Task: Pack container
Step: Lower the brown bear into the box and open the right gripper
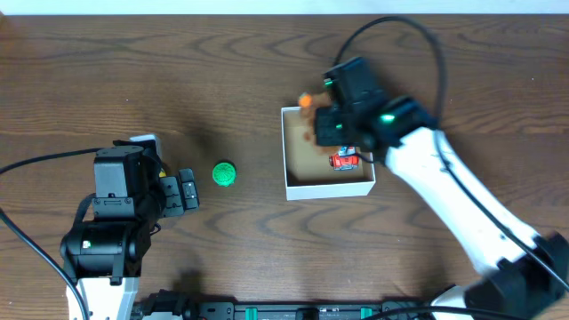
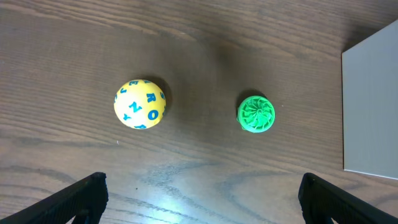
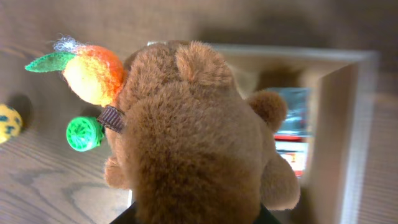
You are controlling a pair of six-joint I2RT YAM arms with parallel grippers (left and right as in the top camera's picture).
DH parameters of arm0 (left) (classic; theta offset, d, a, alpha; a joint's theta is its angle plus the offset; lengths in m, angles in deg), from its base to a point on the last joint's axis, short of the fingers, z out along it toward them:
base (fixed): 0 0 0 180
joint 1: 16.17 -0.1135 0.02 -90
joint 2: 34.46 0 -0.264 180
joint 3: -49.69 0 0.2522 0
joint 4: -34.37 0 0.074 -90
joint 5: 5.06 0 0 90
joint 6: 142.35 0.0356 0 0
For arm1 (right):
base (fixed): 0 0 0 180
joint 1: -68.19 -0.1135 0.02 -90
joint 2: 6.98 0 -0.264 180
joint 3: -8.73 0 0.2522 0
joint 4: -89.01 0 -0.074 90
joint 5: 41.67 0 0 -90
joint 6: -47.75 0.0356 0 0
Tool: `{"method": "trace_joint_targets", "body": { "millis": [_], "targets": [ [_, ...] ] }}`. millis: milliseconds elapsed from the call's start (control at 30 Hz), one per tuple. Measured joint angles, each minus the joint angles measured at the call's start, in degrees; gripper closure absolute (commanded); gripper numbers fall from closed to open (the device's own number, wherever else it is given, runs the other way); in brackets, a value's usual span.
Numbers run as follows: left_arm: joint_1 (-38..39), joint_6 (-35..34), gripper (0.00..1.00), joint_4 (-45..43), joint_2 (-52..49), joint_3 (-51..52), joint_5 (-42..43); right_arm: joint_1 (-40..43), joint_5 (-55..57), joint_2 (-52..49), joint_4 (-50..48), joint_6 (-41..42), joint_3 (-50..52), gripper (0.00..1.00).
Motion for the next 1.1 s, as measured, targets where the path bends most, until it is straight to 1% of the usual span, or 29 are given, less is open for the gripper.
{"method": "trace_joint_targets", "body": {
  "millis": [133, 333, 700, 833, 900, 933, 967, 1033, 1100],
  "targets": [
    [0.0, 0.0, 0.02, 0.1, 0.0, 0.0, 0.0, -1.7, 0.0, -5.1, -1.4, 4.1, 0.0, 0.98],
    [0.0, 0.0, 0.02, 0.2, 0.0, 0.0, 0.0, -1.6, 0.5, -10.8, -3.4, 9.9, 0.1, 0.98],
    [0.0, 0.0, 0.02, 0.2, 0.0, 0.0, 0.0, -1.0, 3.6, -18.1, -4.9, 15.0, 0.1, 0.94],
    [0.0, 0.0, 0.02, 0.2, 0.0, 0.0, 0.0, 0.4, 3.1, -19.1, -5.0, 16.5, 0.1, 0.81],
    [0.0, 0.0, 0.02, 0.2, 0.0, 0.0, 0.0, 1.0, 3.0, -19.1, -5.0, 16.6, 0.1, 0.70],
    [0.0, 0.0, 0.02, 0.2, 0.0, 0.0, 0.0, 1.2, 3.0, -19.1, -5.0, 16.5, 0.1, 0.63],
    [0.0, 0.0, 0.02, 0.2, 0.0, 0.0, 0.0, 1.4, 3.0, -19.1, -5.0, 16.3, 0.1, 0.59],
    [0.0, 0.0, 0.02, 0.2, 0.0, 0.0, 0.0, 1.4, 2.8, -19.1, -5.0, 15.7, 0.1, 0.55],
    [0.0, 0.0, 0.02, 0.2, 0.0, 0.0, 0.0, 1.4, 2.7, -19.1, -5.0, 15.3, 0.1, 0.49]
  ]
}}
